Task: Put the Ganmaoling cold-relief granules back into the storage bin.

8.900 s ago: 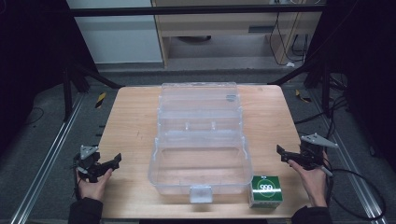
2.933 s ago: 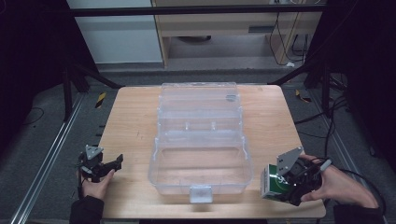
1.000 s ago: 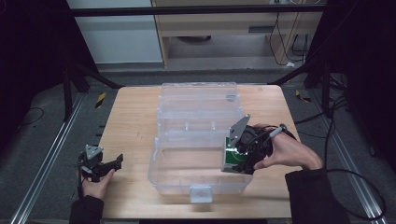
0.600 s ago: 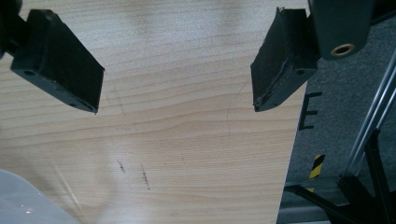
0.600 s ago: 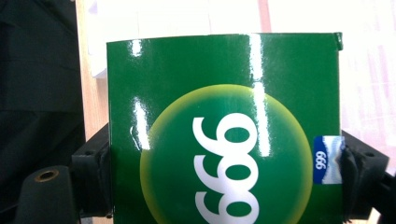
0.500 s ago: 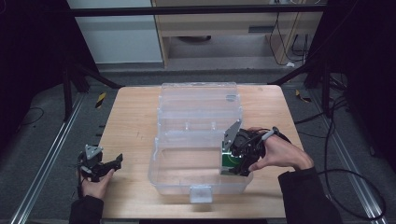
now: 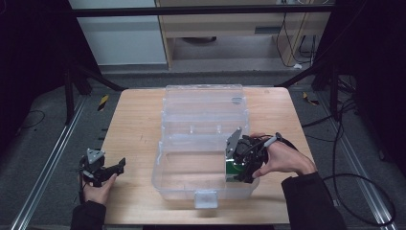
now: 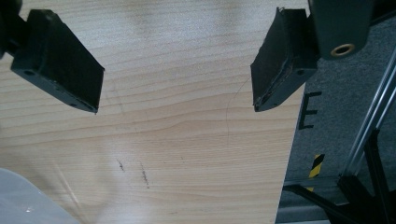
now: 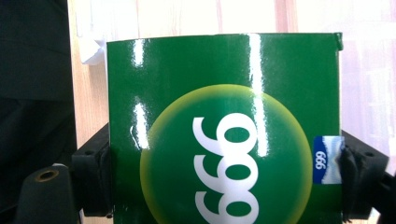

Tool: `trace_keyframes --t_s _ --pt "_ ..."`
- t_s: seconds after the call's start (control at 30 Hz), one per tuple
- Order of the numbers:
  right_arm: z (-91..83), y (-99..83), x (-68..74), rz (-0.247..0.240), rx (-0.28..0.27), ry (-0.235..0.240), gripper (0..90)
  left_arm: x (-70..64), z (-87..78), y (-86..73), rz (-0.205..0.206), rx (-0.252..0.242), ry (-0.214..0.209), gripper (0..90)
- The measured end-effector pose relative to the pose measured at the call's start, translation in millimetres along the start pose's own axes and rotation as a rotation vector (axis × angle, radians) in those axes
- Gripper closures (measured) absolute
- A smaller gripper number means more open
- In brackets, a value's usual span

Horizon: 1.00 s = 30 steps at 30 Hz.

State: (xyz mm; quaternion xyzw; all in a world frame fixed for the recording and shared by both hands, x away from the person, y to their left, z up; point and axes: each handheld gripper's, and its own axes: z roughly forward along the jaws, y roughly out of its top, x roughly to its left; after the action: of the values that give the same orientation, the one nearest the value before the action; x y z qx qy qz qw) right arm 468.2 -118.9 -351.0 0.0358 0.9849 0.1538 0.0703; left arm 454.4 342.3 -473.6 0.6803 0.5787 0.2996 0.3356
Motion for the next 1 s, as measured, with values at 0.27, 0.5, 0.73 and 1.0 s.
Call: trace_keyframes --t_s 0.27,0.5,0.73,1.0 --pt "7.0 -0.3 -0.4 -0.009 0.006 0.009 15.7 0.1 0.0 0.0 0.001 0.000 -0.001 16.2" --pt "14.0 -6.0 -0.4 0.000 0.011 0.016 15.6 -0.6 0.3 0.1 0.001 0.000 -0.001 16.2" --pt "21.1 -3.8 -0.8 -0.015 0.005 0.017 15.5 0.0 0.1 0.0 0.002 0.001 -0.001 16.2" --pt "29.3 -2.9 -2.1 -0.014 0.039 0.031 15.4 0.3 -0.4 0.2 0.001 -0.002 -0.002 16.2"
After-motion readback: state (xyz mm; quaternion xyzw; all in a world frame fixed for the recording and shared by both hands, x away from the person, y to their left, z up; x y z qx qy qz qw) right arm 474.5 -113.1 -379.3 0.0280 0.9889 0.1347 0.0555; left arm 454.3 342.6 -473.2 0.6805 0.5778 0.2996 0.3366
